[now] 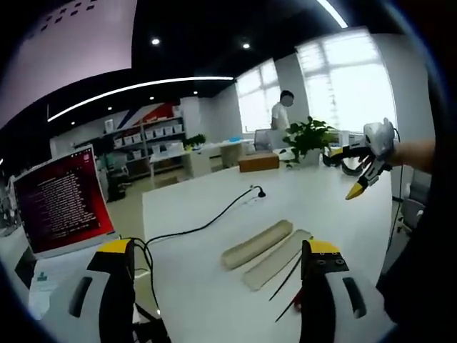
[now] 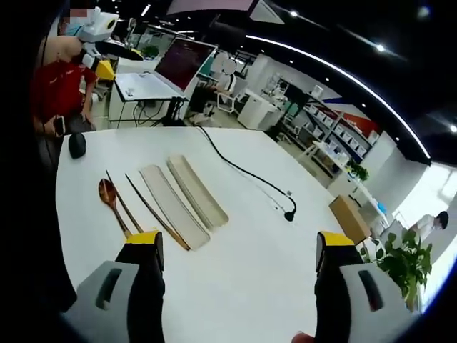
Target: Arrange the utensils inside the cutlery case until each visible utensil rests in its matching compartment.
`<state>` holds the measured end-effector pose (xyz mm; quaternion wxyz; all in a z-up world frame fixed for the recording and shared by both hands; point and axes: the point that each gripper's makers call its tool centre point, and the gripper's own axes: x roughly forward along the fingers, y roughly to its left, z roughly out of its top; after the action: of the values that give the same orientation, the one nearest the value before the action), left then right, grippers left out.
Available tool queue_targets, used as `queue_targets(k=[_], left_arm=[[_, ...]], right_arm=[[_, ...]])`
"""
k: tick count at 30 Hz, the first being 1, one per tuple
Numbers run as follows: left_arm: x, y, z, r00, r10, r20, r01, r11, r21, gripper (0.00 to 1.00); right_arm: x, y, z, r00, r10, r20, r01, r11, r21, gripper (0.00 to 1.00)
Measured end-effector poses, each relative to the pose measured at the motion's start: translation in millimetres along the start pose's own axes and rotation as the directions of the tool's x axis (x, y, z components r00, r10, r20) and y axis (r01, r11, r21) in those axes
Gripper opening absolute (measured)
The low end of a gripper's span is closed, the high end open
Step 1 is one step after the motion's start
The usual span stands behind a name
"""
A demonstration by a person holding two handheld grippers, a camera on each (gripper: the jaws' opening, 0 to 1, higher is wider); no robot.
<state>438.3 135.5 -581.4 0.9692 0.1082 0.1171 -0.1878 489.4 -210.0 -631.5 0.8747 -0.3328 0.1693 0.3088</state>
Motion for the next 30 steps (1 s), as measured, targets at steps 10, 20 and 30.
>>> queue_targets(k=[10,20,30], left_arm=[[2.0,-0.4,-1.7,1.0,-0.007,-0.002,0.007,1.0,-0.002,1.0],[-0.7,-0.9,-8.2,1.0,-0.009,-0.015,0.009,1.0,-0.003,1.0],[-6.5,1.8,-13.1,1.0,0.0,-0.022,0.0,1.0,-0.006,1.0]], right_arm=[[-1.2,-10.5,-2.1,1.0,-0.02,-0.011,0.02,1.0,0.004,0.87],[-0.7,-9.9,0.2,1.0,-0.004,-0.012,0.004,1.0,0.011,0.83],[1.6,-5.1,0.8,0.999,0.027,-0.031,-0.027,1.0,0.009,0.75]])
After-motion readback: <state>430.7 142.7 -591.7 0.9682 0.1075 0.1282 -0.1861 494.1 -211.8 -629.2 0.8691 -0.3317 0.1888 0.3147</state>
